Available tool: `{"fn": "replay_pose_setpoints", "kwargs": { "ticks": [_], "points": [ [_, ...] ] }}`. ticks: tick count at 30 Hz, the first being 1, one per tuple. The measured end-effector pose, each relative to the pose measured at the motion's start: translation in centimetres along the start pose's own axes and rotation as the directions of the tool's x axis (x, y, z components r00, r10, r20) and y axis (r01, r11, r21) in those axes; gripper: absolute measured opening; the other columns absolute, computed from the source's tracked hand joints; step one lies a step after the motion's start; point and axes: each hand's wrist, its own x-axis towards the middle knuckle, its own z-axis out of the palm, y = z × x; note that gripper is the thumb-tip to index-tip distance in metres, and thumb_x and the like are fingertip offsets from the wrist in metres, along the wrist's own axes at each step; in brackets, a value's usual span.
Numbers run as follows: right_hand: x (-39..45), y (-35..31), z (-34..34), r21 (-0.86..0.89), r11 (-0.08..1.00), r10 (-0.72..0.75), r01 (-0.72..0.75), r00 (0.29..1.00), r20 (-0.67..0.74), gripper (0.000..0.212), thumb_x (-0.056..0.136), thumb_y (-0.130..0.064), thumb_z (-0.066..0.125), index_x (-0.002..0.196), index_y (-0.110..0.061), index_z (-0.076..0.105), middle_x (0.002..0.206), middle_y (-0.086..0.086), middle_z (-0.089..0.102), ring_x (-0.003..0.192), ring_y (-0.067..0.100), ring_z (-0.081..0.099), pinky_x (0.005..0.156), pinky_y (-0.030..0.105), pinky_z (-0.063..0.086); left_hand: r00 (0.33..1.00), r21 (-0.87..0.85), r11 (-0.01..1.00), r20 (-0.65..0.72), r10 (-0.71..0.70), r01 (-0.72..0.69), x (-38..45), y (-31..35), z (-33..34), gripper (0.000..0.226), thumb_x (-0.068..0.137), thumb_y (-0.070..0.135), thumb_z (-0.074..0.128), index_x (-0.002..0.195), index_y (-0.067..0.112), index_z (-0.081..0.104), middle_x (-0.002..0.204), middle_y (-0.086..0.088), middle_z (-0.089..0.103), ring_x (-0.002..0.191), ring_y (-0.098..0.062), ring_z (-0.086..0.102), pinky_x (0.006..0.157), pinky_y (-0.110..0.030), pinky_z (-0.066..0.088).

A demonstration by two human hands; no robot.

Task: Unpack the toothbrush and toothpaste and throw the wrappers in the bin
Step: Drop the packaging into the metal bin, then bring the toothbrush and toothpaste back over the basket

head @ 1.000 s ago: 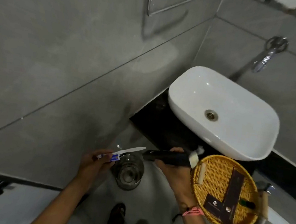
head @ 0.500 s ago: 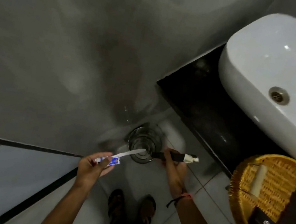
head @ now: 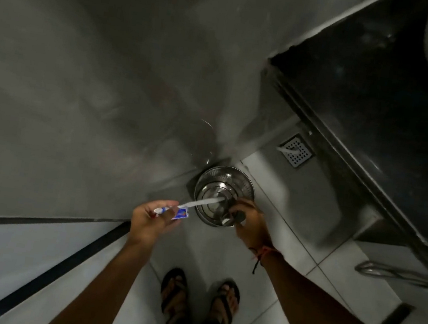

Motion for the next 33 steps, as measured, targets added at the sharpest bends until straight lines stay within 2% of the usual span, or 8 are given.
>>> {"fn": "replay_pose_setpoints", "kwargs": {
  "ticks": [5,11,14,17,20,25,28,33],
  "points": [
    [-2.0,-0.1,-0.6,-0.009,0.991,0.13,-0.13,0.989,0.063,0.051,0.066,0.019,0.062,0.112,-0.001,0.069,0.133,0.015,0.058,0.129,0.032,0.054,0.109,0.042,0.048,0.999,0.061,0.998,0.036,-0.016,0.014,0.2,0.6,-0.3,0.013,0.086,-0.009,0.067,0.099,-0.008,0.069,0.085,-0.018,0.074,0.077,-0.028,0.073,0.066,-0.026,0.065],
    [-4.8,-6.9,-4.9,-0.086,0.996,-0.001,-0.002,0.999,-0.035,0.056,0.089,-0.037,0.065,0.14,-0.022,0.048,0.141,-0.001,0.052,0.129,0.013,0.049,0.108,0.025,0.042,0.969,0.238,0.963,0.238,0.072,-0.13,-2.5,5.6,0.5,0.021,0.081,-0.015,0.07,0.078,0.006,0.071,0.07,-0.003,0.074,0.067,-0.02,0.07,0.055,-0.024,0.062],
    [-5.6,-11.4,-8.4,-0.136,0.99,-0.033,0.047,0.995,0.097,0.048,0.091,-0.03,0.061,0.139,-0.026,0.052,0.143,-0.001,0.056,0.132,0.017,0.051,0.112,0.033,0.044,0.913,0.333,0.903,0.387,0.13,-0.27,-4.8,10.0,1.8,0.016,0.07,0.0,0.081,0.071,0.015,0.076,0.074,-0.018,0.071,0.069,-0.021,0.067,0.057,-0.03,0.059],
    [-7.6,-15.8,-11.8,0.0,0.997,0.078,-0.08,0.981,0.176,0.036,0.097,-0.023,0.056,0.132,-0.019,0.062,0.122,-0.003,0.069,0.109,0.015,0.061,0.096,0.016,0.048,0.821,0.399,0.815,0.549,0.156,-0.421,-7.0,14.7,3.7,0.016,0.063,0.009,0.077,0.078,0.002,0.076,0.068,-0.015,0.071,0.067,-0.013,0.065,0.062,-0.027,0.052],
    [-9.4,-19.4,-15.1,-0.008,0.999,0.032,-0.032,0.994,0.109,0.031,0.098,-0.015,0.05,0.125,-0.011,0.066,0.112,0.006,0.073,0.086,0.007,0.059,0.079,0.0,0.04,0.718,0.427,0.722,0.682,0.138,-0.544,-9.4,20.4,5.9,0.024,0.062,0.015,0.078,0.082,0.003,0.076,0.068,0.003,0.072,0.062,0.002,0.065,0.056,-0.019,0.051],
    [-14.3,-24.4,-21.8,0.039,0.999,0.009,-0.004,0.99,-0.144,0.025,0.098,-0.007,0.047,0.12,-0.006,0.061,0.114,0.015,0.069,0.104,0.025,0.066,0.092,0.031,0.052,0.609,0.394,0.606,0.77,0.193,-0.691,-14.2,30.1,10.7,0.036,0.052,0.019,0.084,0.081,0.029,0.066,0.075,0.002,0.068,0.069,-0.012,0.061,0.065,-0.03,0.052],
    [-17.1,-25.8,-25.5,0.207,0.977,0.046,0.044,0.911,-0.41,0.021,0.105,-0.023,0.043,0.108,-0.024,0.064,0.099,-0.006,0.066,0.09,-0.001,0.062,0.08,0.011,0.045,0.51,0.351,0.527,0.839,0.19,-0.774,-16.9,33.7,14.4,0.047,0.045,0.027,0.085,0.086,0.026,0.064,0.069,-0.001,0.075,0.061,-0.011,0.066,0.058,-0.029,0.056],
    [-21.2,-24.3,-29.8,0.474,0.878,0.264,0.068,0.757,-0.598,0.026,0.105,-0.015,0.043,0.116,-0.013,0.066,0.079,0.006,0.057,0.068,0.015,0.062,0.073,0.027,0.057,0.423,0.31,0.529,0.9,0.103,-0.79,-21.3,33.8,21.6,0.054,0.049,0.026,0.093,0.093,0.027,0.062,0.076,-0.004,0.081,0.053,-0.007,0.068,0.041,-0.022,0.051]
  ]
}}
